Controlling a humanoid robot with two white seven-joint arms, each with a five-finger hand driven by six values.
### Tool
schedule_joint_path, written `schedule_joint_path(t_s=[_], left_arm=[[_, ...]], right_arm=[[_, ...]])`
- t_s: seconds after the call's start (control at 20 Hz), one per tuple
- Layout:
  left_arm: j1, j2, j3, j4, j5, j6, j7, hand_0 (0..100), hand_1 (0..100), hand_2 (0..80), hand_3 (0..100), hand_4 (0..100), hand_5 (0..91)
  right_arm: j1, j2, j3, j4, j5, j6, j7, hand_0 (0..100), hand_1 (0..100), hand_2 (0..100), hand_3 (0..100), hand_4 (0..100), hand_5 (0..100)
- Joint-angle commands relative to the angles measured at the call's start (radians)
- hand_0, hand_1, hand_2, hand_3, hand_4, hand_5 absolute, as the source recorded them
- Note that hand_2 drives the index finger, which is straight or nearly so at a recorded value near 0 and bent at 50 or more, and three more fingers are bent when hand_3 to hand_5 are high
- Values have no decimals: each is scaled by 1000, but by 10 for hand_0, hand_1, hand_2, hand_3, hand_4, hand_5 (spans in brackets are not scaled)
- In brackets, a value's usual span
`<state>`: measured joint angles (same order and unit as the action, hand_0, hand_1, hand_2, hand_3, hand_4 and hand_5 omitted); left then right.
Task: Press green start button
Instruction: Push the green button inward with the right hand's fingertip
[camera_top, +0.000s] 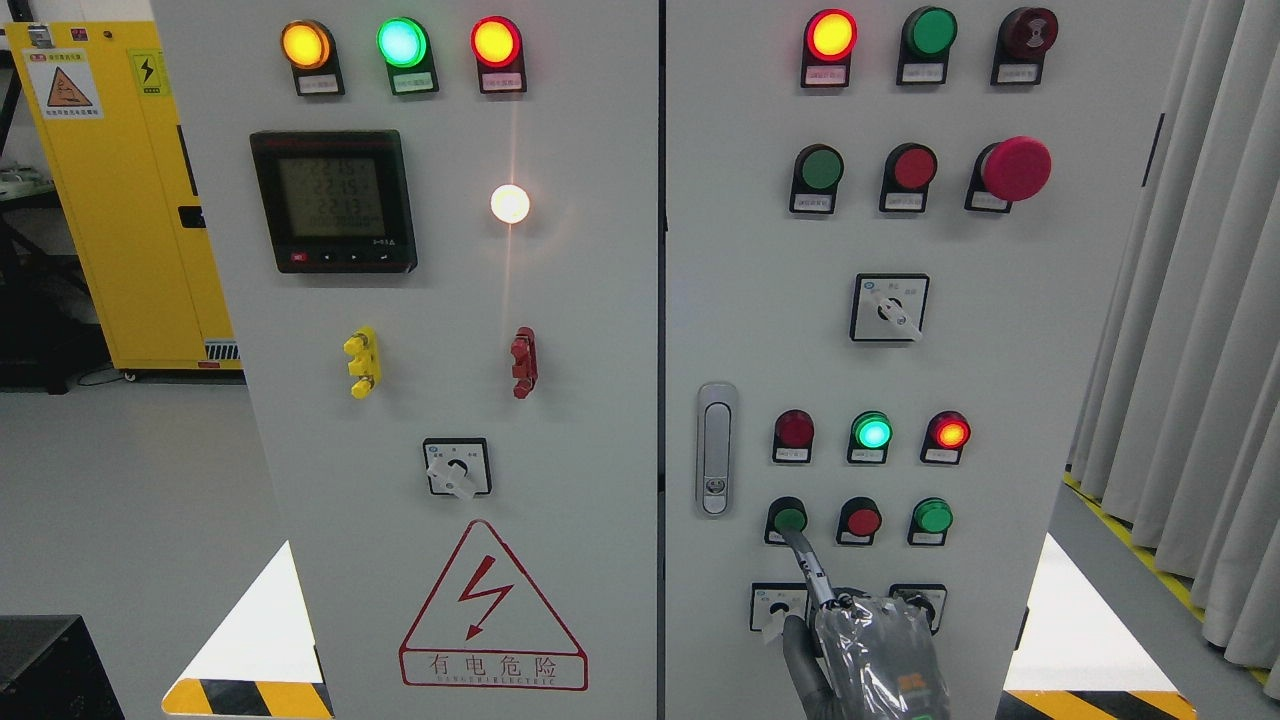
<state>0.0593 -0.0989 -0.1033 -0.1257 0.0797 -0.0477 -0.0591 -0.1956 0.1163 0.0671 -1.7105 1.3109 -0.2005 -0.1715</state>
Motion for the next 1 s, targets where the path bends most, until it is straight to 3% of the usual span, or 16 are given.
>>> schedule_joint_path(t_s=[0.0,0.95], left_arm=[[0,-1,-1,0,0,0,1,120,556,0,0,0,0],[0,-1,-1,0,0,0,-1,120,556,0,0,0,0]], right_arm=[[-15,0,2,31,-4,7,1,813,951,0,900,933,1000],[-44,2,-7,75,-15,24,23,846,959,0,901,940,1000]])
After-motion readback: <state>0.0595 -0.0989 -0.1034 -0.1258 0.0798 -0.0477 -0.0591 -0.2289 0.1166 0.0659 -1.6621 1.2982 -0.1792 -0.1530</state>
